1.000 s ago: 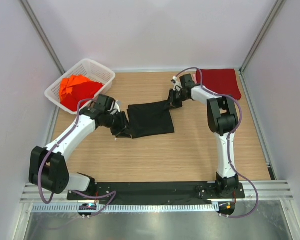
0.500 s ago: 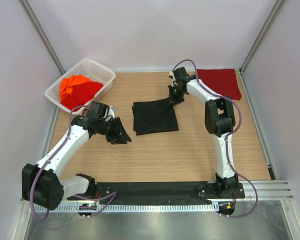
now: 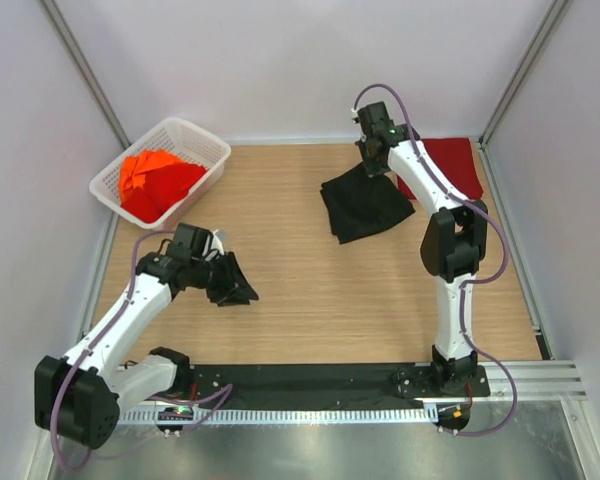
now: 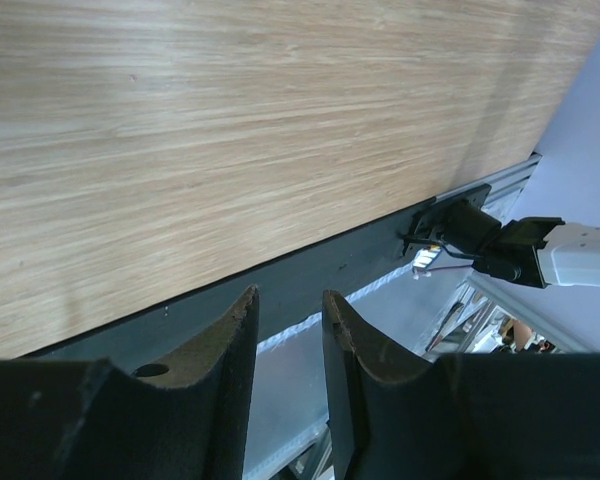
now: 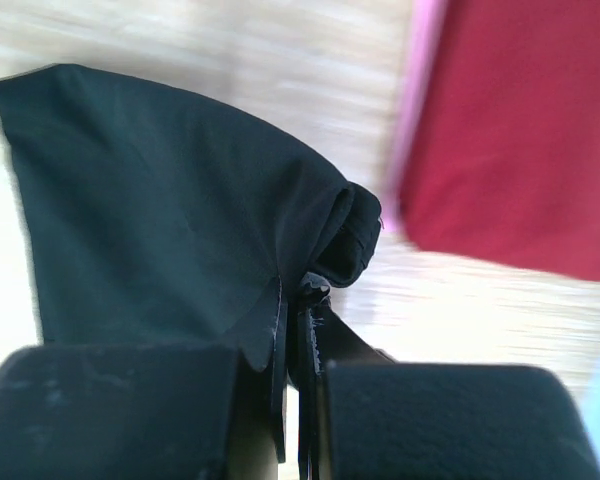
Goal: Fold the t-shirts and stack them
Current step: Neatly place the folded tshirt to the corner
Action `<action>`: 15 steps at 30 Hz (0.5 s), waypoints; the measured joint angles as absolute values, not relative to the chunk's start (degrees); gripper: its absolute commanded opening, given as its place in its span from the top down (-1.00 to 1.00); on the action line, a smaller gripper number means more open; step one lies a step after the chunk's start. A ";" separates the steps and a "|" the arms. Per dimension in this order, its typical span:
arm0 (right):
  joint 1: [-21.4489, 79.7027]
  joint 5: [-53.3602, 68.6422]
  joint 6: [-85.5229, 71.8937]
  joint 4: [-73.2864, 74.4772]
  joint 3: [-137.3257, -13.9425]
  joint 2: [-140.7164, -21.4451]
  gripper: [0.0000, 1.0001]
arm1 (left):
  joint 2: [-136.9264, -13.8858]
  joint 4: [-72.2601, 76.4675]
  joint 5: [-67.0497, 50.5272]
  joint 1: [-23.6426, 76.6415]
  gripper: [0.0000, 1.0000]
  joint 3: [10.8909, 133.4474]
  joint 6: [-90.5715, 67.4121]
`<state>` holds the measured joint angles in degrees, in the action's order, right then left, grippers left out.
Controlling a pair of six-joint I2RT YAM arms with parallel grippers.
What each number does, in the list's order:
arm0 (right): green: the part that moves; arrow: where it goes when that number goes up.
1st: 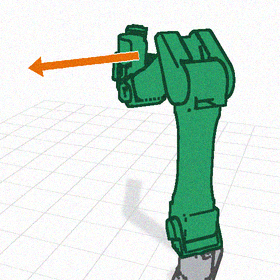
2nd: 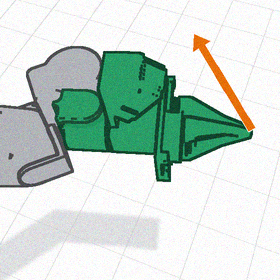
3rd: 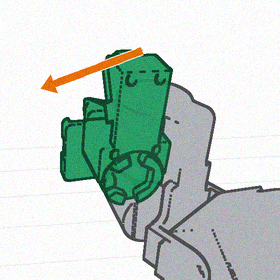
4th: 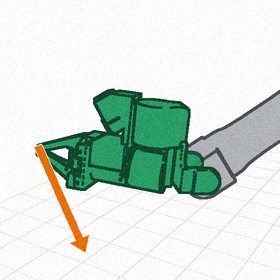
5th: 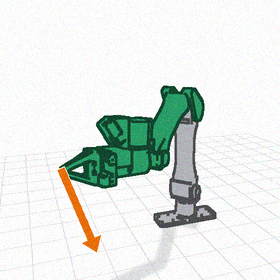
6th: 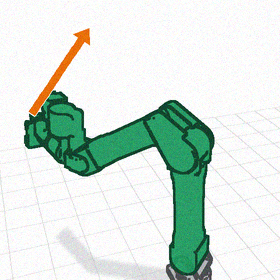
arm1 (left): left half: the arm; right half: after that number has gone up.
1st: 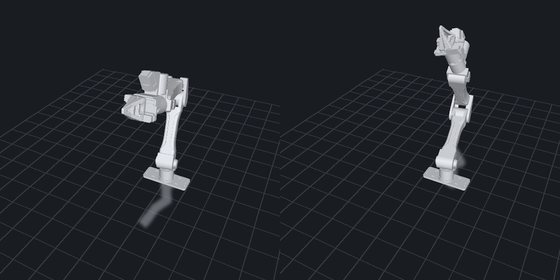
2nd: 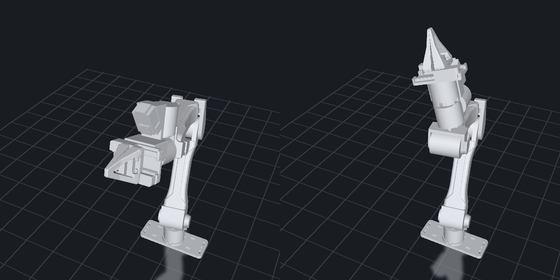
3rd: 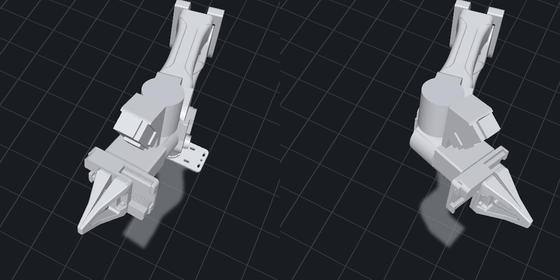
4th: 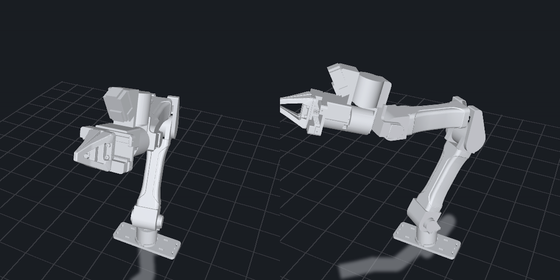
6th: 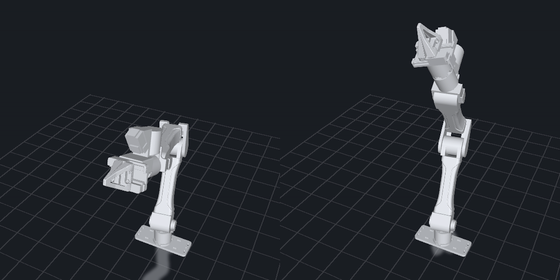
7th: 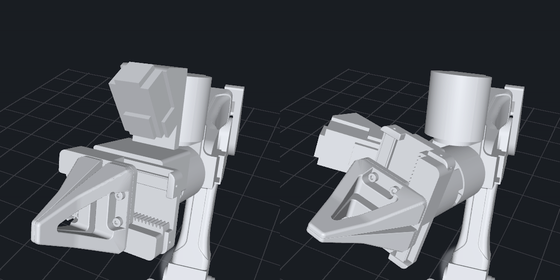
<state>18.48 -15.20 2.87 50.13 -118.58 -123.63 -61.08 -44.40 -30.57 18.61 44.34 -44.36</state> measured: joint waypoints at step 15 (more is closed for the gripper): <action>14.37 -24.73 14.76 46.35 -133.88 -124.20 0.98 | -61.91 -43.94 -30.46 18.61 0.35 39.62 -45.87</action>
